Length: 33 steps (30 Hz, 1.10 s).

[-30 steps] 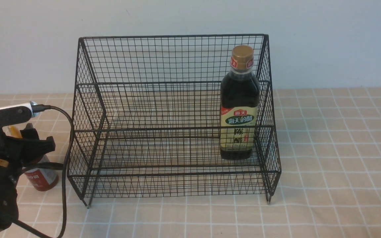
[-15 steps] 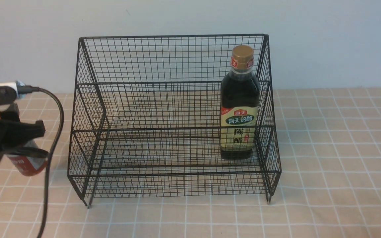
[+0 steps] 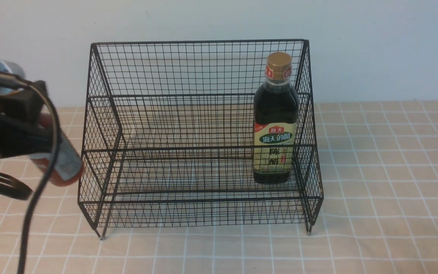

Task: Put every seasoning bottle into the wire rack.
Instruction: Use the left arm to put the condiment bottle back on the shelf

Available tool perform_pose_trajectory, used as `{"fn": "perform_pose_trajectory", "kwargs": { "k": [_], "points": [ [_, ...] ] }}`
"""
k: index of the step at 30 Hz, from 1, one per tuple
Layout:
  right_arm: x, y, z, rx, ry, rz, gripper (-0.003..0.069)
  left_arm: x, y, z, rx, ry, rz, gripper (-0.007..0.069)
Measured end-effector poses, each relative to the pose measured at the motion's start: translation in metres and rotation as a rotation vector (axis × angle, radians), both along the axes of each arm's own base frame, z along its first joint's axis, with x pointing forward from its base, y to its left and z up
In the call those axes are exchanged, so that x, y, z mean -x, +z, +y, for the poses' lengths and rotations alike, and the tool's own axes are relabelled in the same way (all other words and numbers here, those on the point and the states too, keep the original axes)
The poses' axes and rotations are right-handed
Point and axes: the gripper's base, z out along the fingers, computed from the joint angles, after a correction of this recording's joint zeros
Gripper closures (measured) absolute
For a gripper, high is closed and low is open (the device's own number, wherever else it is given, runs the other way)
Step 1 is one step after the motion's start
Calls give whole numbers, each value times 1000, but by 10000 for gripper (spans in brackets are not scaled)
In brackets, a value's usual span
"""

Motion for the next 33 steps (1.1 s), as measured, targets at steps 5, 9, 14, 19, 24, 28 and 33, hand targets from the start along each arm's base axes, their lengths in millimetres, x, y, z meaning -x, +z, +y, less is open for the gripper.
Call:
{"fn": "perform_pose_trajectory", "kwargs": {
  "k": [5,9,14,19,24,28,33],
  "points": [
    [0,0,0,0,0,0,673,-11,-13,-25,-8,-84,31,368],
    [0,0,0,0,0,0,673,-24,-23,-36,-1,-71,27,368],
    [0,0,0,0,0,0,673,-38,-41,-44,-19,-52,72,369],
    [0,0,0,0,0,0,673,-48,-60,-48,-44,-48,145,369],
    [0,0,0,0,0,0,673,-57,-79,-53,-75,-48,215,369],
    [0,0,0,0,0,0,673,-61,-90,-55,-91,-49,253,369],
    [0,0,0,0,0,0,673,-61,-90,-55,-89,-53,261,323]
  ]
}}
